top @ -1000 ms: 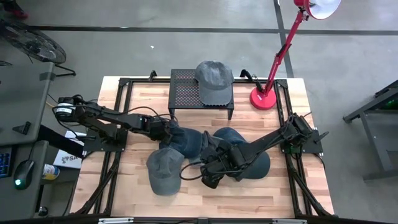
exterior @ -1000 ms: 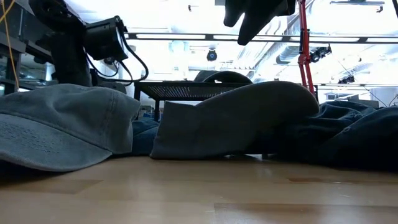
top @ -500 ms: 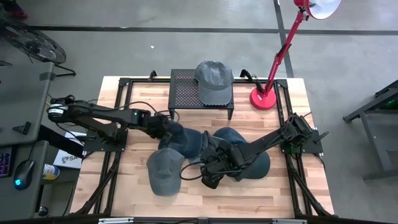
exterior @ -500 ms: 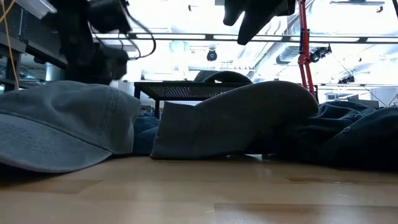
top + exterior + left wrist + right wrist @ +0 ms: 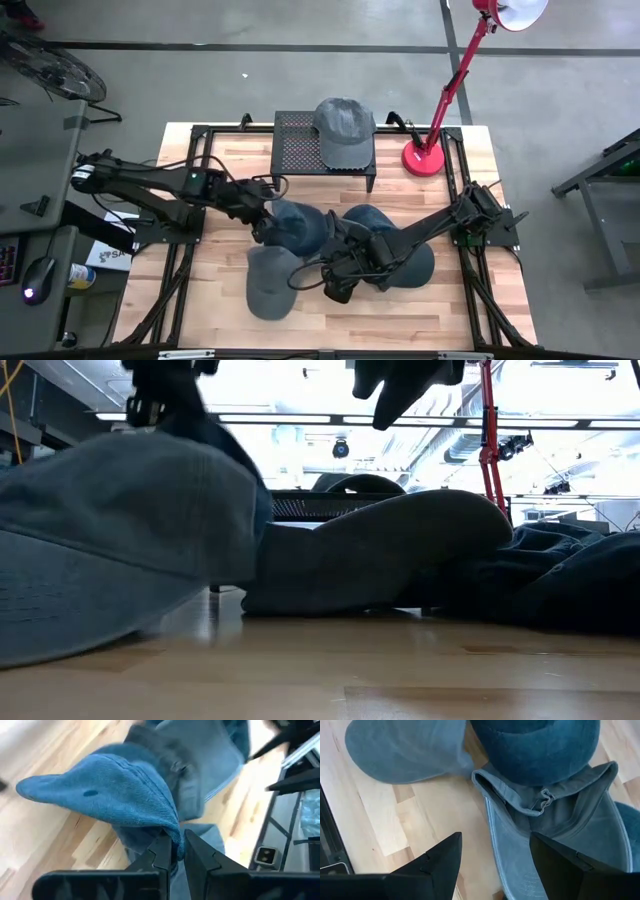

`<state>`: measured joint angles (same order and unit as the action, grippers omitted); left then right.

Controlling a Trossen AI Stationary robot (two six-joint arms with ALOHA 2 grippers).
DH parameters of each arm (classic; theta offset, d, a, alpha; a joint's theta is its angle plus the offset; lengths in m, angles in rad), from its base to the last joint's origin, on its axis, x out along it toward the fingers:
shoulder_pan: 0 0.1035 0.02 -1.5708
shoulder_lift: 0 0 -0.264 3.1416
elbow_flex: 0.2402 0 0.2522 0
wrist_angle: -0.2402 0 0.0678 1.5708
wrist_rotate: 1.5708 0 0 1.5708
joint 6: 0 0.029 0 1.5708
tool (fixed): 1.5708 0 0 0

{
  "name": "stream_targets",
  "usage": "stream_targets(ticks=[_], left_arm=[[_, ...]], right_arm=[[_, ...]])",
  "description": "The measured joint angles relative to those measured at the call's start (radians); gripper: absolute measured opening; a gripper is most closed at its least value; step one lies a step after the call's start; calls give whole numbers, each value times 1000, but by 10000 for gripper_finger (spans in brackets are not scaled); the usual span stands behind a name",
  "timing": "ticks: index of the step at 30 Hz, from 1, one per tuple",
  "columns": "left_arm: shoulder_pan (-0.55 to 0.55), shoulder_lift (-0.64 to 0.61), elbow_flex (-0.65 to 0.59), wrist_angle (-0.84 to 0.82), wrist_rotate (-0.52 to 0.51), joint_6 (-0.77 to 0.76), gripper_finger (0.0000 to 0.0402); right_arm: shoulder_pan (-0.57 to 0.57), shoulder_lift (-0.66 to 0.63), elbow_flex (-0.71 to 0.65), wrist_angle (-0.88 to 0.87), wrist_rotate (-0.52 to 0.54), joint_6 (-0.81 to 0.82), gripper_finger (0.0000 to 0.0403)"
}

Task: Pick & Place hat
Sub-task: Put the left blue cap on the shelf

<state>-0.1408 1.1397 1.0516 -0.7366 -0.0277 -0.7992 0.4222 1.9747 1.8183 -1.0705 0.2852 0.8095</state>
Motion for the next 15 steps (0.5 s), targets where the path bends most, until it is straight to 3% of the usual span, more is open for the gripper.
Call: stream_targets(ticks=[8, 15], left_arm=[[-11, 0, 113, -3, -28, 72, 24], [-10, -1, 227, 0, -36, 140, 24]], right_arm=[[-18, -17, -1, -1, 6, -50, 226], [-23, -76, -1, -2, 78, -59, 226]])
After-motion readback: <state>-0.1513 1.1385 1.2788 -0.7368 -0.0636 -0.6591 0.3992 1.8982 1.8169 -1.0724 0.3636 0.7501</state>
